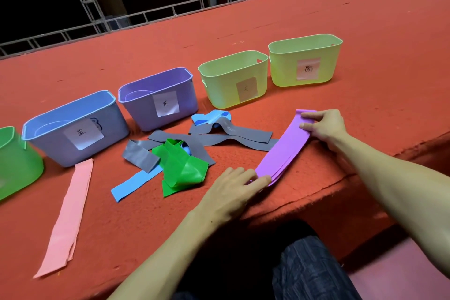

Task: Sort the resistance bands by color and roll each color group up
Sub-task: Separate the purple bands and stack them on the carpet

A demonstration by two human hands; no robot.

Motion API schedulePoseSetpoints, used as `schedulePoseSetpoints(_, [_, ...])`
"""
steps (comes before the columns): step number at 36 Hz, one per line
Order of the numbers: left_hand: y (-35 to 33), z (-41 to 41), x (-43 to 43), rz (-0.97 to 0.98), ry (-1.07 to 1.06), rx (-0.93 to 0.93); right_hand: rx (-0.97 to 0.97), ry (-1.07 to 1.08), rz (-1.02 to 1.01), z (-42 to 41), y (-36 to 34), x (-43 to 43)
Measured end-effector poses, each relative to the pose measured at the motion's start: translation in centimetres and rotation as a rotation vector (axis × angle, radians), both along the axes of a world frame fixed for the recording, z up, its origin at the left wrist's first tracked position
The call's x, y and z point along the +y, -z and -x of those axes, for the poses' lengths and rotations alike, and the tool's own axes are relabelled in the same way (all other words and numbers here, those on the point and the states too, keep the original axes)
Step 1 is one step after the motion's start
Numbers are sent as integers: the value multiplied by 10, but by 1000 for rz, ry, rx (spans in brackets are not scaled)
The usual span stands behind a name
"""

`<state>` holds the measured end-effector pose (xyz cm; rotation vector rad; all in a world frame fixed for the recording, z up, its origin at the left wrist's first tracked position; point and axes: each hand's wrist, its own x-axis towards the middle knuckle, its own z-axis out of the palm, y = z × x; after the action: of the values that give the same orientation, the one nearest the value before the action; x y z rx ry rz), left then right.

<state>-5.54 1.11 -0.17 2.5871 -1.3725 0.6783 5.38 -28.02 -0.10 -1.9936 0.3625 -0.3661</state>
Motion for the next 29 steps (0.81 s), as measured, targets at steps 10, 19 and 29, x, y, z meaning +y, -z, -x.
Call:
schedulePoseSetpoints(10, [13, -10, 35, 149, -24, 346, -108, 25, 125, 2, 19, 10])
schedulePoseSetpoints(19, [20, 1, 22, 387, -219, 462, -143, 20, 216, -2, 25, 13])
schedulePoseSetpoints(29, [33, -7, 23, 433, -345, 488, -156, 21, 206, -2, 28, 11])
